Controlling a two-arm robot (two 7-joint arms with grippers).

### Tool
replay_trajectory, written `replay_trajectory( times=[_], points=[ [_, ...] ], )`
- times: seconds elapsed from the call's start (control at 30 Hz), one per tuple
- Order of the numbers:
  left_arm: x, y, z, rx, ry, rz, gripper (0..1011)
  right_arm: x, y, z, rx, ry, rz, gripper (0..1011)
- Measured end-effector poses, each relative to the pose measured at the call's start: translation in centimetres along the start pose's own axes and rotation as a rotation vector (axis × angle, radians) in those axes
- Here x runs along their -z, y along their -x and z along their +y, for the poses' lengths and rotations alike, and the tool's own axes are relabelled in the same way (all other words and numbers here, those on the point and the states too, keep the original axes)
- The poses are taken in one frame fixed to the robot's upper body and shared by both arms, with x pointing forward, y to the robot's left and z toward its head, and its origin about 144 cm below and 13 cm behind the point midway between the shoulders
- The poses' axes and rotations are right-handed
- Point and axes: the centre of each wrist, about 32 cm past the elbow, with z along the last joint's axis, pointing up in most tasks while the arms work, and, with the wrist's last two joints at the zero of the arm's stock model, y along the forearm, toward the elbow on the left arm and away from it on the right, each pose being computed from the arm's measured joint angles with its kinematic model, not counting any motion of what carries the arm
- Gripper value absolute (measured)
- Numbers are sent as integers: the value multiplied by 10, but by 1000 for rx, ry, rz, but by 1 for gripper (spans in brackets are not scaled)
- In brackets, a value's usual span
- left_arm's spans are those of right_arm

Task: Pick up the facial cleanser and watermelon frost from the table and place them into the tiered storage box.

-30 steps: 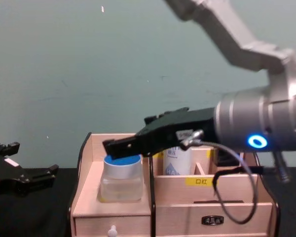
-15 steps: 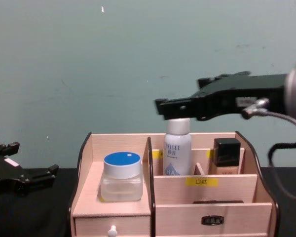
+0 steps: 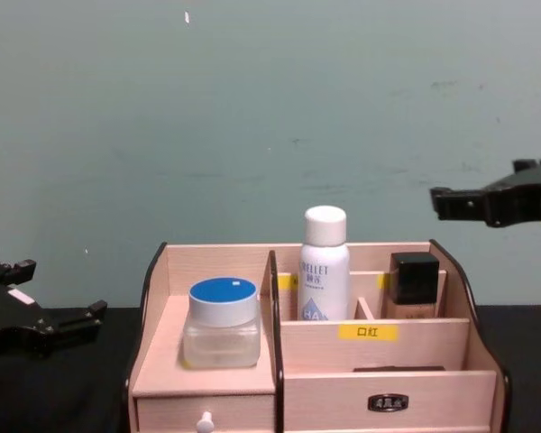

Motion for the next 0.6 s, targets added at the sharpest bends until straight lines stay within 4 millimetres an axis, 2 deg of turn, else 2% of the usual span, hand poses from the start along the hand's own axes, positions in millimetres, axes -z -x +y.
replay_trajectory(
  times=[0.27, 0.6],
  points=[
    [0, 0, 0, 0, 0, 0, 1001, 12, -5, 15, 90, 35, 8, 1003],
    [0, 0, 0, 0, 0, 0, 1001, 22, -8, 23, 153, 56, 4, 1003]
  ],
)
